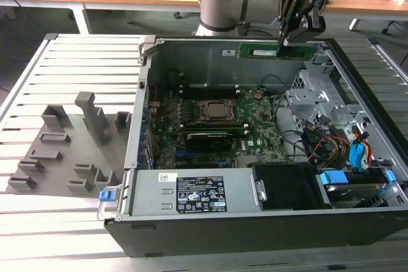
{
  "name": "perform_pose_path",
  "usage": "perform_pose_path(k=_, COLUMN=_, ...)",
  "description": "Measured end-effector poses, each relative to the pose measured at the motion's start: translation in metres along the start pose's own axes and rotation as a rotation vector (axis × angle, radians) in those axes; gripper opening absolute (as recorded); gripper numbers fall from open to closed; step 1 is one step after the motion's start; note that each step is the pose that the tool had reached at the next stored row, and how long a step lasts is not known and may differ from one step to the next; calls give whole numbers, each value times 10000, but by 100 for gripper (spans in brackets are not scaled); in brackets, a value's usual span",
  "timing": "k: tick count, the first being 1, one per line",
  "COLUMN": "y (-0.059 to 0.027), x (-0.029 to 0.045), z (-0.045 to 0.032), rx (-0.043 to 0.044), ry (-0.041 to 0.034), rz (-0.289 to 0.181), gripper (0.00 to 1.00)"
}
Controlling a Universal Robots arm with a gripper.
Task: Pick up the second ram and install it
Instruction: 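Pick up the second ram and move it above second insertion slot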
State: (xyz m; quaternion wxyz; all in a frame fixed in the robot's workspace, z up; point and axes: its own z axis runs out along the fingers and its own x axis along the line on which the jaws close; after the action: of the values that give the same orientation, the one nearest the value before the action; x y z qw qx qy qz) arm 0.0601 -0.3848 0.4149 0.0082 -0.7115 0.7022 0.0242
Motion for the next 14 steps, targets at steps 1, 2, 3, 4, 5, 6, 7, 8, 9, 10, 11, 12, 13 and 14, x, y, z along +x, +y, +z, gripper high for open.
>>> perform_pose_path(k=1, y=-24, x=-8, z=6, rx=-1, ry=2, rz=-2, gripper=14)
perform_pose_path(k=2, y=-51, x=-17, z=13, rx=-4, ry=4, rz=-2, gripper=14)
perform_pose_path(k=3, y=-66, x=-21, z=17, rx=-5, ry=4, rz=-3, gripper=14)
perform_pose_path(k=4, y=-81, x=-26, z=20, rx=-6, ry=4, rz=-3, gripper=14)
perform_pose_path(k=5, y=-101, x=-33, z=24, rx=-8, ry=6, rz=-3, gripper=14)
perform_pose_path(k=6, y=-138, x=-44, z=34, rx=-10, ry=8, rz=-4, gripper=14)
perform_pose_path(k=7, y=-170, x=-54, z=41, rx=-13, ry=10, rz=-5, gripper=14)
perform_pose_path(k=8, y=-199, x=-64, z=48, rx=-15, ry=11, rz=-6, gripper=14)
perform_pose_path(k=9, y=-227, x=-73, z=54, rx=-18, ry=14, rz=-6, gripper=14)
perform_pose_path(k=10, y=-257, x=-83, z=63, rx=-22, ry=15, rz=-6, gripper=14)
perform_pose_path(k=11, y=-297, x=-100, z=80, rx=-33, ry=21, rz=-7, gripper=14)
perform_pose_path(k=12, y=-309, x=-112, z=91, rx=-36, ry=21, rz=-7, gripper=14)
perform_pose_path(k=13, y=-311, x=-123, z=101, rx=-37, ry=21, rz=-7, gripper=14)
perform_pose_path(k=14, y=-305, x=-136, z=115, rx=-37, ry=19, rz=-10, gripper=14)
